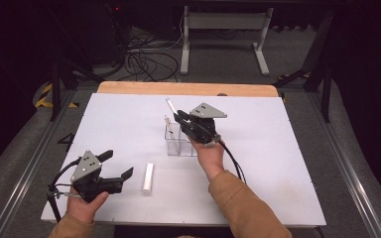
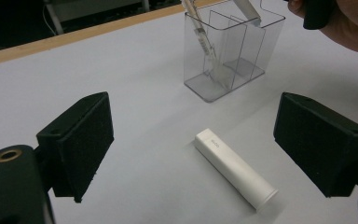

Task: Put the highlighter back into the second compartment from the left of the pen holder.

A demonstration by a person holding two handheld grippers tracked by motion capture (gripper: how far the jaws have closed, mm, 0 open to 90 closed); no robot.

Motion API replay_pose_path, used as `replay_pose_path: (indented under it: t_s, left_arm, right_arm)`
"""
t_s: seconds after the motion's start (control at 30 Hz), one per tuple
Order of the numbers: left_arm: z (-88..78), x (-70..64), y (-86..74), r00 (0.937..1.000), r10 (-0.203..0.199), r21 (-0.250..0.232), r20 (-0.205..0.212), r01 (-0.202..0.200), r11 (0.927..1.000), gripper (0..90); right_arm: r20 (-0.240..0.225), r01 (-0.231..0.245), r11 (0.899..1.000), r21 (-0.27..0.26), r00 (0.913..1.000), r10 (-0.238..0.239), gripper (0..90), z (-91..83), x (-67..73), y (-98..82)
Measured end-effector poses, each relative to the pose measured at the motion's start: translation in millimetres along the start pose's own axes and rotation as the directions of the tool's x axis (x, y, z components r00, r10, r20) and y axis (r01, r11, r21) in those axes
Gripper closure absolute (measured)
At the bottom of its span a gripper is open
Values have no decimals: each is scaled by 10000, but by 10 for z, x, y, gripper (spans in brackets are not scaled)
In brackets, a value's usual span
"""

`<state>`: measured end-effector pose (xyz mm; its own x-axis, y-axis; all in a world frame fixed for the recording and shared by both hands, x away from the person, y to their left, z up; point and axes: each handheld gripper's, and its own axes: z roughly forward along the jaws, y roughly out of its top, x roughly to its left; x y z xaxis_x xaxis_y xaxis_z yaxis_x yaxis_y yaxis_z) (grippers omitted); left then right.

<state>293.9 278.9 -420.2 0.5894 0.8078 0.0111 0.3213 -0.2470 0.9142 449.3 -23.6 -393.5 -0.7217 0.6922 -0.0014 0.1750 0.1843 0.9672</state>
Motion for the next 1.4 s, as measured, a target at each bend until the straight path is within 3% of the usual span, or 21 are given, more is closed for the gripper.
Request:
replay_pose_path:
  t_s: [0.87,0.9,1.0,1.13,1.4]
  left_arm:
    - [-2,5,-3,10000,72,24,-29,-72,10000,128]
    - [-1,-1,-3,10000,-7,11,0,7,10000,128]
    - [-6,5,-1,10000,27,-50,-35,-27,10000,128]
    - [-4,5,-2,10000,53,29,-18,-53,10000,127]
    - [10,-12,6,9999,-102,53,12,102,9999,116]
  right_arm:
    - [110,-53,9996,269,9999,51,775,-5,-34,-90]
    - [85,-28,9996,279,10000,26,755,-11,-41,-89]
    - [-32,-202,9995,232,9998,203,587,-67,-61,-72]
    - [-166,194,9996,197,9997,-190,398,-187,-66,-12]
    - [-638,437,9990,-10,9970,-437,237,-439,-84,95]
